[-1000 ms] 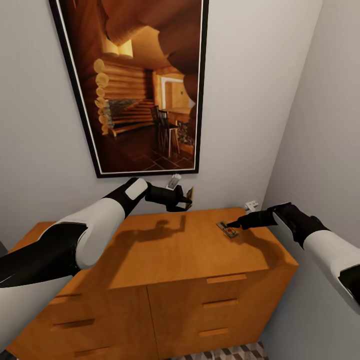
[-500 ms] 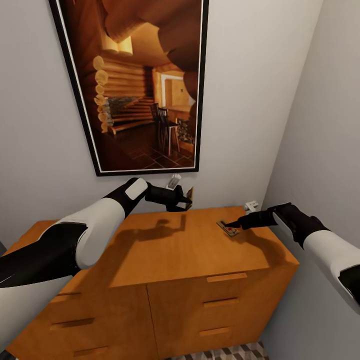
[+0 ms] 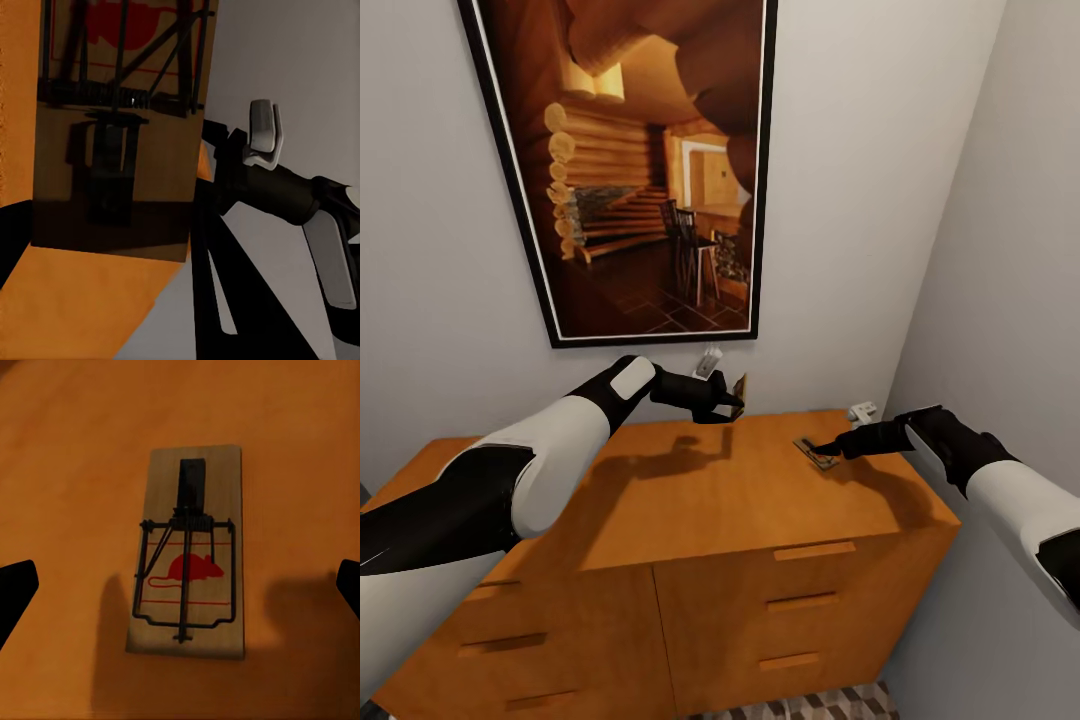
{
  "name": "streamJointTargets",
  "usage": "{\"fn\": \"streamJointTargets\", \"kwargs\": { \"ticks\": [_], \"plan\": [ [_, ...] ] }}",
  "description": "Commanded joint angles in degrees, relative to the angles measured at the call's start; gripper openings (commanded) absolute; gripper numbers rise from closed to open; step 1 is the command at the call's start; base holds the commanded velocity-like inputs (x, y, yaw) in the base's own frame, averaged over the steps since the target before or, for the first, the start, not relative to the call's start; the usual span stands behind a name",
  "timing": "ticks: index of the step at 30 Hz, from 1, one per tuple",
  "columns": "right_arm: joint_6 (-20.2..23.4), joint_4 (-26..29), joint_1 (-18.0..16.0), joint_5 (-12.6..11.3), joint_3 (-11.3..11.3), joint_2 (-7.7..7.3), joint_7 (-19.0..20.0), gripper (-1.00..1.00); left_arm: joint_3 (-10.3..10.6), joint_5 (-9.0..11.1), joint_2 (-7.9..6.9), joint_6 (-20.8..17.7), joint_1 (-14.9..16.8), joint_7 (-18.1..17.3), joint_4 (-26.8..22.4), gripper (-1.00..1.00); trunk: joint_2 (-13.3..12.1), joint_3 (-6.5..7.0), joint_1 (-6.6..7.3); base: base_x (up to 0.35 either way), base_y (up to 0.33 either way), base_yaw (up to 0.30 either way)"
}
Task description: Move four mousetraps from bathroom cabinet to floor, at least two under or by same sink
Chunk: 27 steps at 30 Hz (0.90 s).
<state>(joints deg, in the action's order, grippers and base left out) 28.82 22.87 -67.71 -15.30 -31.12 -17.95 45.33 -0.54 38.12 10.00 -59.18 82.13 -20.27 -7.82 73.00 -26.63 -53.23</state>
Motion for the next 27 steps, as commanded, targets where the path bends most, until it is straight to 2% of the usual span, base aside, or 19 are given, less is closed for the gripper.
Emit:
{"fn": "streamJointTargets", "kwargs": {
  "ticks": [1, 27],
  "plan": [
    [0.4, 0.1, -0.1, -0.6, -0.3, -0.07, -0.1, 1.00, -0.1, -0.7, 0.00, -0.1, 0.0, -0.6, 0.0, -1.00, 0.5, -0.25, -0.23, 0.000, 0.000, 0.000],
    [0.5, 0.1, 0.0, -0.5, -0.5, 0.06, -0.3, 1.00, -0.1, -0.7, 0.00, -0.1, 0.0, -0.6, 0.0, -1.00, 10.9, -4.92, -5.94, 0.000, 0.000, 0.000]
  ]
}}
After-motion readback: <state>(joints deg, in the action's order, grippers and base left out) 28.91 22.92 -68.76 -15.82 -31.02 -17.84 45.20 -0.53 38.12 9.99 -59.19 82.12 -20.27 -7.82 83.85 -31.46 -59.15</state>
